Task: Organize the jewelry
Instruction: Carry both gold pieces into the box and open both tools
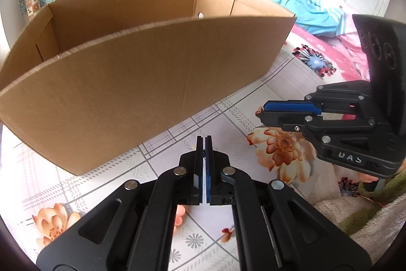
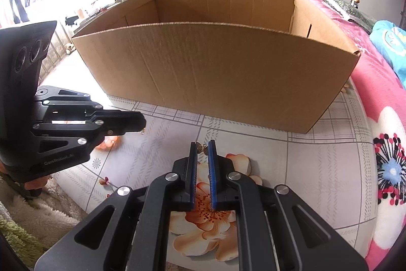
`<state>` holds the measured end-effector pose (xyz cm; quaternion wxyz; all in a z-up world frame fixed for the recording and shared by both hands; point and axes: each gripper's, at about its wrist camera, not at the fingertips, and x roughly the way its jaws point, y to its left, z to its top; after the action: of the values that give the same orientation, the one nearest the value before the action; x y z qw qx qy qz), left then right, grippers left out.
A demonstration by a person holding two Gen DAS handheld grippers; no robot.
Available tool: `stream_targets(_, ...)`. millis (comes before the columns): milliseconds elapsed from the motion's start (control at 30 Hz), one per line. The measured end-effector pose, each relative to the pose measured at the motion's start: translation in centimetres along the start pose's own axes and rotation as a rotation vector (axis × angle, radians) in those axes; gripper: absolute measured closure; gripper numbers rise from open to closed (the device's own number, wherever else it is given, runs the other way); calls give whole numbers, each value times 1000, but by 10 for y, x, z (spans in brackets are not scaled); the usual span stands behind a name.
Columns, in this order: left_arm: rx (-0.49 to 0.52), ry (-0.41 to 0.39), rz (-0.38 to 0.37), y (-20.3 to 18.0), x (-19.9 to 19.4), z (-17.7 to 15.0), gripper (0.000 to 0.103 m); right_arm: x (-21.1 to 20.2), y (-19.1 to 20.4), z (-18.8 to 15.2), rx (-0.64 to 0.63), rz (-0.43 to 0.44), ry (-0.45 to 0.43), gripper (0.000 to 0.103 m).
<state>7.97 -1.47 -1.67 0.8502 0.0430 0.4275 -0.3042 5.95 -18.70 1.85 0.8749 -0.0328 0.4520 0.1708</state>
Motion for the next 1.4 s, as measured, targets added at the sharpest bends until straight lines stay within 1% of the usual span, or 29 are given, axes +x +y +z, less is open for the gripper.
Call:
stream_targets(200, -4, -40, -4, -2, -23, 1, 102, -15, 3, -8, 16, -8, -36, 94)
stream_targets(333, -26, -76, -36, -2, -43, 4, 102, -25, 6, -9, 30, 1, -71, 94)
stream_targets(433, -42, -112, -66, -1, -62, 9, 102, -39, 10, -6, 27, 7, -114, 94)
stream_targets(533, -66, -152, -116, 3, -82, 19, 102, -54, 13, 0, 19, 23, -168, 94)
stream_targets(700, -88, -222, -182, 12, -110, 44, 102, -79, 10, 25, 0, 68, -274, 94)
stream_targets(800, -87, -237, -175, 17, -113, 64, 102, -86, -3, 45, -2, 89, -315, 94)
stream_targets(900, -81, -212, -141, 21, -99, 87, 102, -82, -14, 69, -9, 87, -313, 94)
stream_targets(967, -101, -159, -125, 27, -82, 99, 102, -74, -22, 84, -7, 84, -295, 94)
stream_targets(1033, -118, -91, -95, 34, -57, 111, 102, -60, -31, 100, -2, 94, -259, 94)
stream_targets(1100, -139, -28, -97, 44, -33, 118, 102, -42, -37, 114, 6, 96, -206, 94)
stream_targets(1200, -150, 22, -53, 55, -7, 125, 102, -15, -41, 129, -10, 72, -132, 94)
stream_targets(1267, -159, 49, -35, 60, 6, 128, 102, -2, -43, 136, -10, 62, -99, 94)
stream_targets(1333, -171, 78, -3, 65, 19, 132, 102, 13, -46, 144, -4, 28, -57, 94)
stream_targets(1367, -178, 87, 16, 68, 24, 134, 101, 18, -48, 146, 1, 14, -47, 93)
stream_targets(1400, -187, 98, 15, 70, 27, 135, 99, 22, -51, 148, 14, 1, -37, 93)
